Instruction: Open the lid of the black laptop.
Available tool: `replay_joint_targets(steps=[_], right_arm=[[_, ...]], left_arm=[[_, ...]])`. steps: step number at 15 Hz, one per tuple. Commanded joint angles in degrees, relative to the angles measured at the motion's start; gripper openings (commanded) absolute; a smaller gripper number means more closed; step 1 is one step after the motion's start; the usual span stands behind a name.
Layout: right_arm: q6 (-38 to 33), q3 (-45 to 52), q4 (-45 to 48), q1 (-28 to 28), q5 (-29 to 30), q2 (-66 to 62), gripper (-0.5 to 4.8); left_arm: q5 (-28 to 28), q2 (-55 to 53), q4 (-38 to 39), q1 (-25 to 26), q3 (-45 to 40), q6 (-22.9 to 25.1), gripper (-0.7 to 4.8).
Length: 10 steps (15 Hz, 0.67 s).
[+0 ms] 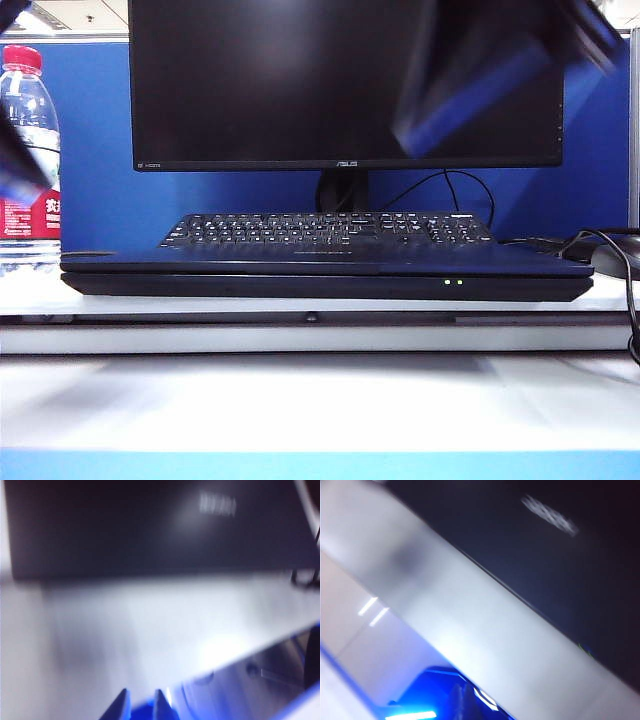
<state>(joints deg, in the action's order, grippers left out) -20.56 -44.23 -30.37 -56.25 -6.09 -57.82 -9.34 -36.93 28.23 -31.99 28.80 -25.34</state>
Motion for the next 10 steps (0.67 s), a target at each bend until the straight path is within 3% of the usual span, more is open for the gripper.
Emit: replay_joint_targets(steps=[1, 3, 5, 10], right_arm=[[-1.99, 3.39, 1.29, -0.07, -0.02, -0.04, -0.02], [-2.34, 5.51, 2.10, 0.00, -0.42, -0.04, -0.02], [-2.38, 6.62, 2.36, 0.74, -1.90, -0.07, -0.02], [-1.16, 6.97, 4.74, 8.79, 1.46, -0.48, -0.01]], left_arm=[[0.22, -2.82, -3.50, 0.07, 0.37, 1.46, 0.74], [-3.63, -8.96, -4.70, 0.07, 0.37, 2.93, 0.70], [-3.78, -13.49, -7.06, 0.07, 0.37, 3.13, 0.69], [-4.15, -18.21, -14.95, 0.09, 0.37, 5.77, 0.59]])
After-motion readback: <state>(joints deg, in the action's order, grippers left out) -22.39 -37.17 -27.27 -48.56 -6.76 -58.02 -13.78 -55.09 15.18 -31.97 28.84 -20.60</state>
